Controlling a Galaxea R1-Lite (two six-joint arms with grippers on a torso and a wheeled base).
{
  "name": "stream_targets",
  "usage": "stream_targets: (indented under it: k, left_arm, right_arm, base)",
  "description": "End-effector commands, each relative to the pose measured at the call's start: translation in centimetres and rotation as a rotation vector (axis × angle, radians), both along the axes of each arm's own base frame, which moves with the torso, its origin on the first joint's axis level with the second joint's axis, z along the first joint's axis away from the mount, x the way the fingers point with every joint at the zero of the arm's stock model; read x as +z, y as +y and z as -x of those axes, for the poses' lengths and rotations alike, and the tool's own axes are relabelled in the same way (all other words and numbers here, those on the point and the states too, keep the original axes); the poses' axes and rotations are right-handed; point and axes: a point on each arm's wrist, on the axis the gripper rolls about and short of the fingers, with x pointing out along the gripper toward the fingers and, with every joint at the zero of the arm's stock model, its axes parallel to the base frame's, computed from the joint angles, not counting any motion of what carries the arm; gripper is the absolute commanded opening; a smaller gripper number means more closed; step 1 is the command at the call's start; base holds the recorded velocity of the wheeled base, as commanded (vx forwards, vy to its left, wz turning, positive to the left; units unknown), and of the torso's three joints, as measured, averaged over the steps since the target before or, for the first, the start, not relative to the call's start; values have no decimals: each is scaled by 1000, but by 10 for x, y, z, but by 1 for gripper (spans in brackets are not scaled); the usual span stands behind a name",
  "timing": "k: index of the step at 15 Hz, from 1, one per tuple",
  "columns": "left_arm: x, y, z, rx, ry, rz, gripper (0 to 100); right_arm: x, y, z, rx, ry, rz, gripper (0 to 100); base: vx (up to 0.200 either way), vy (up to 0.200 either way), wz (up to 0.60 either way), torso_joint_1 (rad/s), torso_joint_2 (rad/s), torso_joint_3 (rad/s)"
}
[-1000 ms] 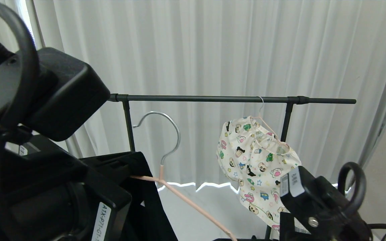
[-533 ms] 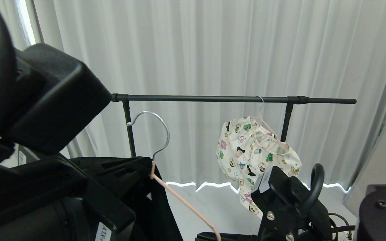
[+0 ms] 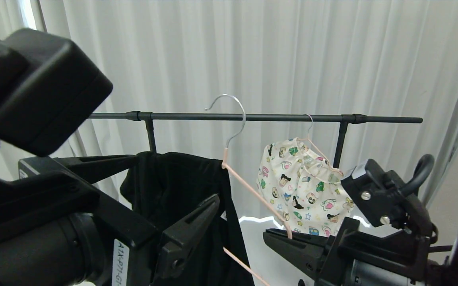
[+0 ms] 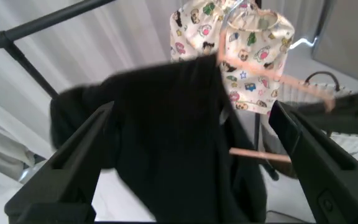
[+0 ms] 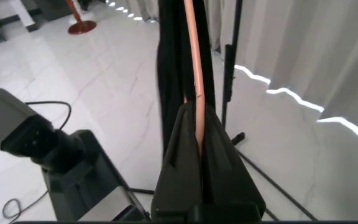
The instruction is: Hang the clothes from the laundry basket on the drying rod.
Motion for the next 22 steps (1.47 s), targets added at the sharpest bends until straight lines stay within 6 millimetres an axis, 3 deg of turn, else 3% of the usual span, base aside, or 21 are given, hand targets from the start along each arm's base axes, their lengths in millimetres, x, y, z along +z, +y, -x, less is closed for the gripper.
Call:
stream_targets:
  k: [1,6,9,12,17,22]
  left_arm:
    - [-5,3,1,0,4,-12,100]
    - [-23,33,12,-48,-1,-81,100]
    - [-22,59,24,-322,16,-86,100]
    - [-34,74,20,-471,19,-165,100]
    - [-53,64,21,-679,122,-170,100]
    - [-70,52,27,-779,192,-229,100]
  right_arm:
    - [10,-15,2,-17,-33,-33,0]
    - [-7,-53,14,2,-114,50,0]
    - [-23,-67,27,78,-138,103,0]
    - [-31,-74,46,227,-164,120,0]
    - [-34,-70,65,358,-168,138,0]
    - [-34,-69,70,397,-186,156,0]
  base:
    - [0,0,0,0,0,0]
    - [0,0,0,0,0,0]
    - [0,0,0,0,0,0]
    - [0,0,0,0,0,0]
    - [0,0,0,0,0,0]
    - [0,0,0,0,0,0]
